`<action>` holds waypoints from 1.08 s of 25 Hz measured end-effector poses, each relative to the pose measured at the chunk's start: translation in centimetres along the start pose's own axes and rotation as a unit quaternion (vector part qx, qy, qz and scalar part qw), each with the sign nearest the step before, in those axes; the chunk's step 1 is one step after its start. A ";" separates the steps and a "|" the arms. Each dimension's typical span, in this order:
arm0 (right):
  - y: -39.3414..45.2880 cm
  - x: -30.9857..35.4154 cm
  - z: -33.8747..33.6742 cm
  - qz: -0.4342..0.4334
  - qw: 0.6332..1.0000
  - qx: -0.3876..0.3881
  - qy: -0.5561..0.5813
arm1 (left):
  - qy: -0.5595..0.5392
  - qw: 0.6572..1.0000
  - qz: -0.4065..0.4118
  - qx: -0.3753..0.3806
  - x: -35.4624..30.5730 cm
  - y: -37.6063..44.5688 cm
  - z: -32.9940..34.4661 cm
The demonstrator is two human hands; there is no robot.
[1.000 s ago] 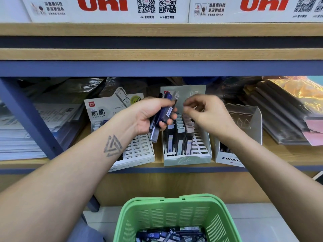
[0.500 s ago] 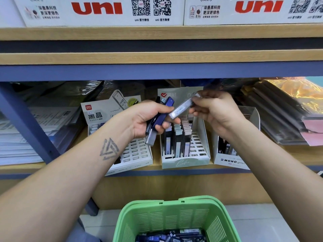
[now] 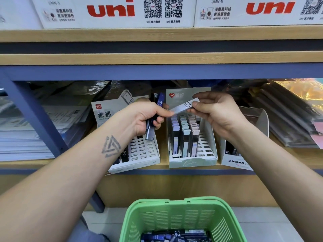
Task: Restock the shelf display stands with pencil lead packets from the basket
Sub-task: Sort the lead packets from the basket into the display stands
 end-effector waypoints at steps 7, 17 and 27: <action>-0.7 0.8 8.3 -0.084 0.962 0.047 -0.255 | -0.016 0.998 -0.036 -0.057 0.0 -3.8 -7.6; 1.8 -4.1 15.9 -0.193 0.727 0.027 -0.659 | -0.032 0.996 -0.041 -0.067 1.0 -6.1 -12.9; 2.6 -6.0 16.9 -0.168 0.703 0.046 -0.690 | -0.031 0.998 -0.039 -0.033 0.8 -5.5 -12.3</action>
Point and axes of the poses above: each hand's wrist, its own y-axis towards the middle knuckle, its own z-axis out of the palm, x = y × z, the point moved 8 cm from there along y, towards the middle knuckle
